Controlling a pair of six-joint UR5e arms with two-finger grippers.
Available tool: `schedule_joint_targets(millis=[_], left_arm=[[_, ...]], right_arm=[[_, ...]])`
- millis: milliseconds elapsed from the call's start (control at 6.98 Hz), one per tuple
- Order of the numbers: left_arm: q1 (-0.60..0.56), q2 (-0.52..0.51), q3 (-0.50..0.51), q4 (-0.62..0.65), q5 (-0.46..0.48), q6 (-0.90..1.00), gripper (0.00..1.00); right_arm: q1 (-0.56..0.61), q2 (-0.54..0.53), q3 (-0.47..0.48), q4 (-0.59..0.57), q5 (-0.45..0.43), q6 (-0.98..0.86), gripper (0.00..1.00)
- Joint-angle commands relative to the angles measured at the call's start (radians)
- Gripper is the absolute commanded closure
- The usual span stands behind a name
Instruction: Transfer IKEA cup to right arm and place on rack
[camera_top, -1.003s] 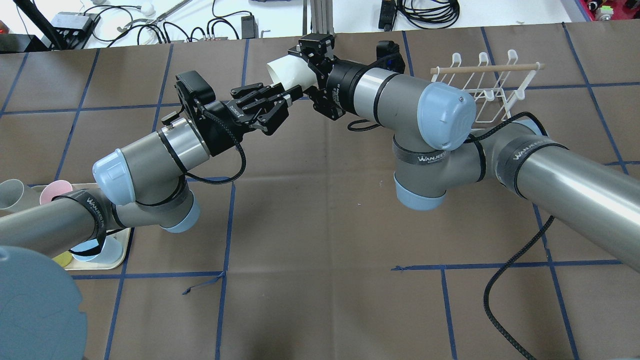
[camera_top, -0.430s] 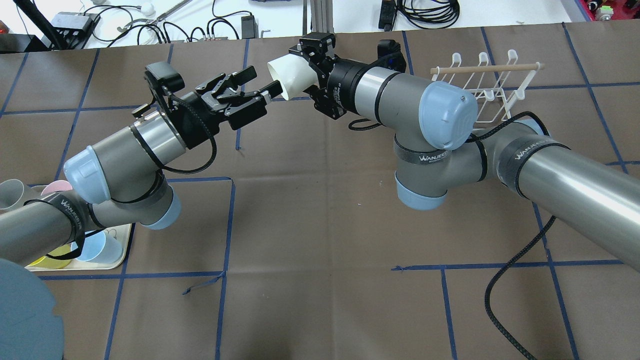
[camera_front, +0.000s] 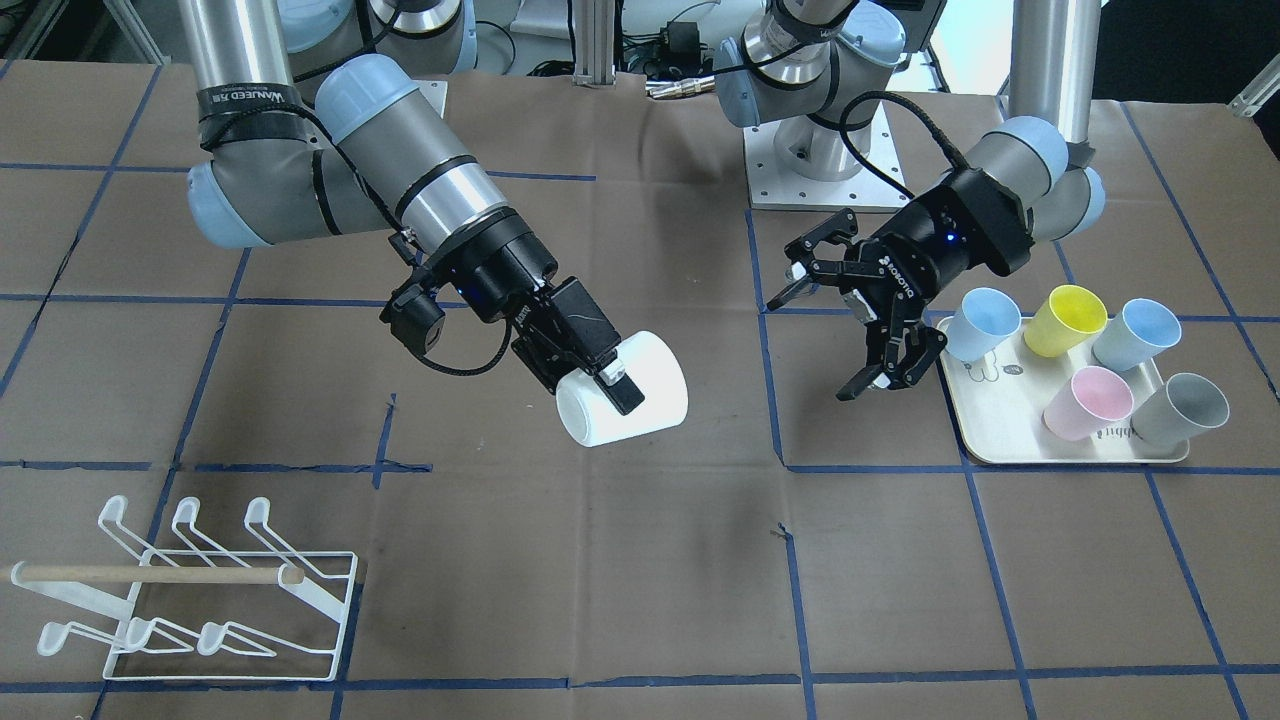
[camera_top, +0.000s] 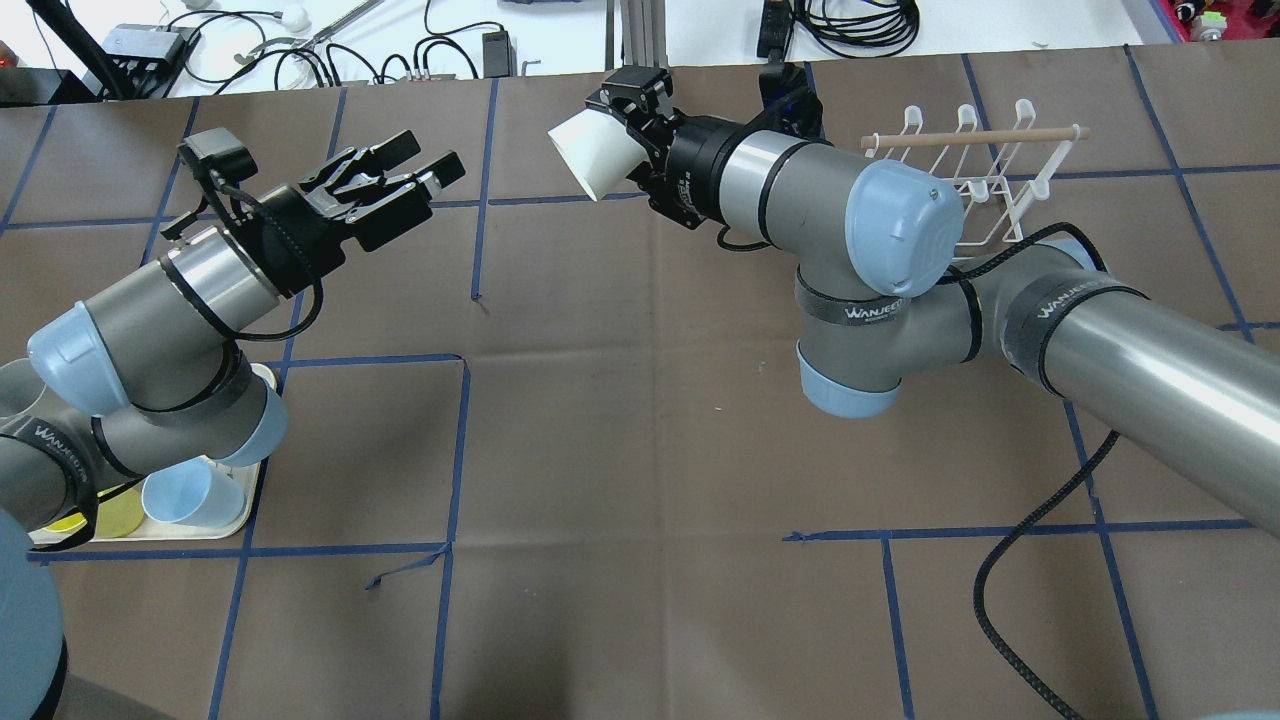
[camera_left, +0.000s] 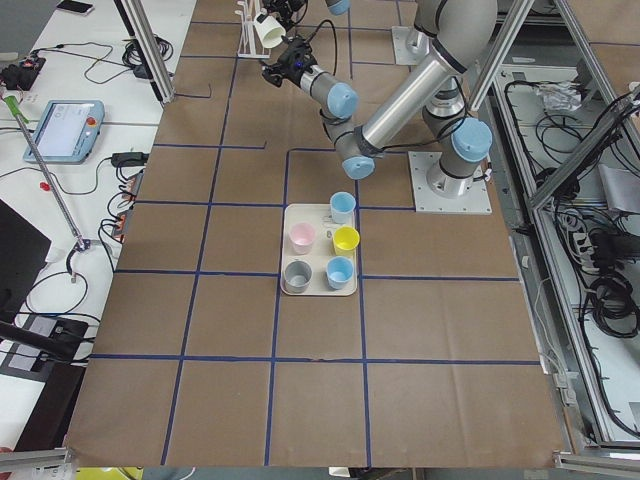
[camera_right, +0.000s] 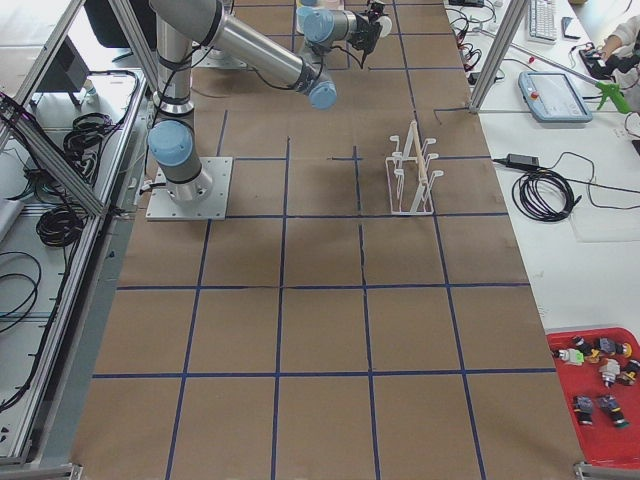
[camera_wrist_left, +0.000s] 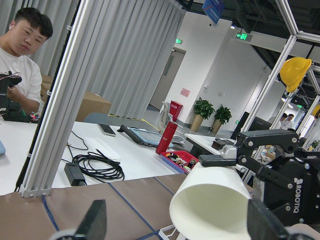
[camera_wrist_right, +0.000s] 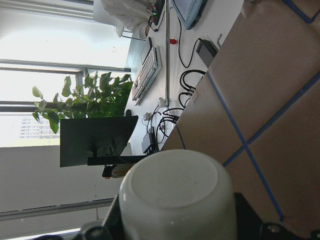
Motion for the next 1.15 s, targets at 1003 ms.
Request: schedule_joint_targets(millis=[1003], left_arm=[[-0.202, 0.196, 0.497, -1.434, 0.779, 0.007, 0.02]], right_arm=[[-0.293, 0.059, -0.025, -0.179, -0.136, -1.227, 0.84]])
